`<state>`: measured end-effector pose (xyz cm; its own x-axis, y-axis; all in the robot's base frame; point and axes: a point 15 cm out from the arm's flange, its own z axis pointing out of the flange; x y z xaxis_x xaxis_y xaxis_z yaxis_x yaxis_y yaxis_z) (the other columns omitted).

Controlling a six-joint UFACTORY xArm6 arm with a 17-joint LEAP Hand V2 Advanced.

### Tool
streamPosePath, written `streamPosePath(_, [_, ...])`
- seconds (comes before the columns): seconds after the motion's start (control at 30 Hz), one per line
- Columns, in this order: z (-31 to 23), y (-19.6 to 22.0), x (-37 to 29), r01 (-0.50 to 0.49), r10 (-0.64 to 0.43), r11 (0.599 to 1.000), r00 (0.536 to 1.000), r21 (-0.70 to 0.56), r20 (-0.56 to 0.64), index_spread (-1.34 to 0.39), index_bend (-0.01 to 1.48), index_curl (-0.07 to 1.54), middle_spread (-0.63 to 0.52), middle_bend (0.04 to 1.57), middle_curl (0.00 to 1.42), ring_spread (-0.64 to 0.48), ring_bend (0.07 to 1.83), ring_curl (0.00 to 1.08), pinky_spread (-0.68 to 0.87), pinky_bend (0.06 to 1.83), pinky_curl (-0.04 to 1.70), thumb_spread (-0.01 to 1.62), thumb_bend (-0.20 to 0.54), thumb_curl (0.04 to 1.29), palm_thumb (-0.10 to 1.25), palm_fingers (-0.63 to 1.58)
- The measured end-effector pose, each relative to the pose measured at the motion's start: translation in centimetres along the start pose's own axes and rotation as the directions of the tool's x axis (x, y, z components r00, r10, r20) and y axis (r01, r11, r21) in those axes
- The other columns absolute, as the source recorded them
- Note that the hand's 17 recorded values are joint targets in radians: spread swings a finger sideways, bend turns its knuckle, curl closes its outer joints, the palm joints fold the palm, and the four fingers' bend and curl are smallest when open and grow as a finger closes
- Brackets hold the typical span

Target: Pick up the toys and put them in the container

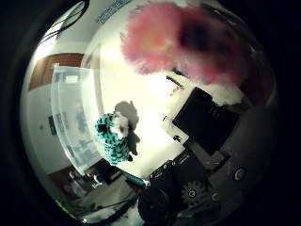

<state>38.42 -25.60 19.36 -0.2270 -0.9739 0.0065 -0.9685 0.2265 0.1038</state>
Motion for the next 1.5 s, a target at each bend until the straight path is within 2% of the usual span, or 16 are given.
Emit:
streamPosePath(0.17, [-3.9, 3.0, -0.8, 0.016, -0.015, 1.000, 1.000, -0.027, 0.014, -0.24, 1.06, 0.85, -0.14, 1.34, 0.79, -0.23, 1.37, 0.71, -0.21, 1.35, 0.75, 1.03, -0.012, 0.56, 1.06, 1.08])
streamPosePath(0.4, [-12.2, 6.2, -3.3, 0.059, -0.058, 0.995, 0.998, 0.075, -0.008, -0.23, 1.06, 0.87, -0.12, 1.36, 0.77, -0.23, 1.36, 0.75, -0.19, 1.31, 0.85, 1.01, -0.014, 0.62, 1.06, 1.07])
streamPosePath(0.67, [-21.0, 8.0, -11.6, 0.184, -0.190, 0.966, 0.982, 0.183, 0.019, -0.23, 1.05, 0.89, -0.11, 1.37, 0.76, -0.24, 1.34, 0.79, -0.19, 1.24, 0.95, 0.99, -0.014, 0.67, 1.05, 1.07])
streamPosePath(0.97, [-29.9, 9.9, -23.9, 0.319, -0.342, 0.902, 0.939, 0.292, 0.031, -0.24, 1.05, 0.89, -0.11, 1.38, 0.74, -0.25, 1.31, 0.82, -0.20, 1.18, 1.05, 0.99, -0.014, 0.70, 1.04, 1.08])
streamPosePath(1.2, [-32.2, 12.4, -34.8, 0.448, -0.481, 0.839, 0.876, 0.308, 0.038, -0.24, 1.04, 0.90, -0.11, 1.38, 0.74, -0.25, 1.30, 0.83, -0.21, 1.15, 1.09, 0.97, -0.015, 0.71, 1.04, 1.08])
streamPosePath(1.5, [-30.3, 15.1, -45.1, 0.565, -0.598, 0.777, 0.801, 0.277, 0.043, -0.24, 1.04, 0.91, -0.11, 1.38, 0.73, -0.26, 1.28, 0.85, -0.22, 1.12, 1.14, 0.97, -0.015, 0.71, 1.04, 1.09])
